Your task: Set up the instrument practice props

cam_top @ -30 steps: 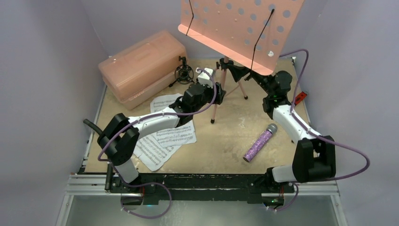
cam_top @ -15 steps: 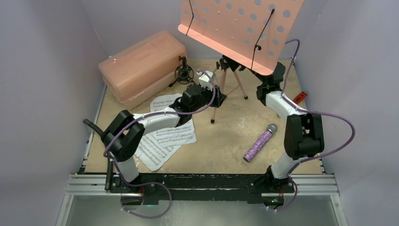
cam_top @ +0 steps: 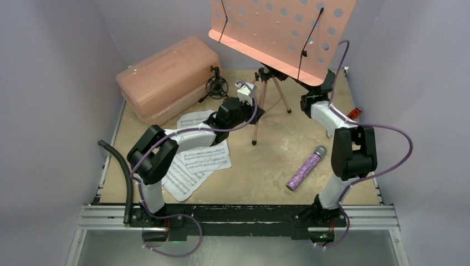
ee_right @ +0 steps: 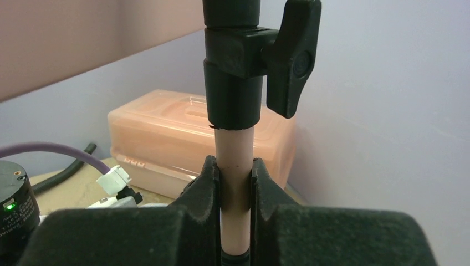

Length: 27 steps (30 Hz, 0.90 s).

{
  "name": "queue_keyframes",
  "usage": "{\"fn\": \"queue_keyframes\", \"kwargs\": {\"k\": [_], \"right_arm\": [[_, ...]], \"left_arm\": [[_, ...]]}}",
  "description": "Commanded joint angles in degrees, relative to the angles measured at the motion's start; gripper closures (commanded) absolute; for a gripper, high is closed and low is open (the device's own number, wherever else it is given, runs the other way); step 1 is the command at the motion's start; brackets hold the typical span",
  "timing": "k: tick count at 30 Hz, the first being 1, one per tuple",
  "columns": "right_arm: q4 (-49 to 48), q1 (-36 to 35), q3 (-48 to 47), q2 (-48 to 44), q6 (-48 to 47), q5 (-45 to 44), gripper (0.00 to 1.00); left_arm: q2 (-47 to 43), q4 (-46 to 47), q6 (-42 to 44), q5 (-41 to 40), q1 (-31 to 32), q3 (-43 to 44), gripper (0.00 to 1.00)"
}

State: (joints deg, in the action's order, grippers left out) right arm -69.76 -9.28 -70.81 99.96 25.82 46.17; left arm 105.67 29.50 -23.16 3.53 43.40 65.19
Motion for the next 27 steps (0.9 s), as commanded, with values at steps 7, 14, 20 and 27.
{"fn": "queue_keyframes", "kwargs": {"k": [7,14,20,27], "right_arm": [[-2.6,0.0,-7.5,3.1,6.3,4.1,1.00],[-4.8,0.2,-11.5,7.0,10.9,6.5,1.00],[-8.6,0.5,-12.8,8.8,15.2,7.8,1.00],[-10.2,1.4,-11.7,8.0,17.2,8.5,1.00]], "left_arm": [[1.6,-0.7,-3.0,-1.5,3.1,4.3,1.00],[2.4,-8.7,-3.1,-11.2,5.7,8.9,1.00],[3.9,-15.6,-0.8,-17.8,8.8,15.1,1.00],[5.6,-23.2,2.1,-24.9,11.7,21.2,1.00]]}}
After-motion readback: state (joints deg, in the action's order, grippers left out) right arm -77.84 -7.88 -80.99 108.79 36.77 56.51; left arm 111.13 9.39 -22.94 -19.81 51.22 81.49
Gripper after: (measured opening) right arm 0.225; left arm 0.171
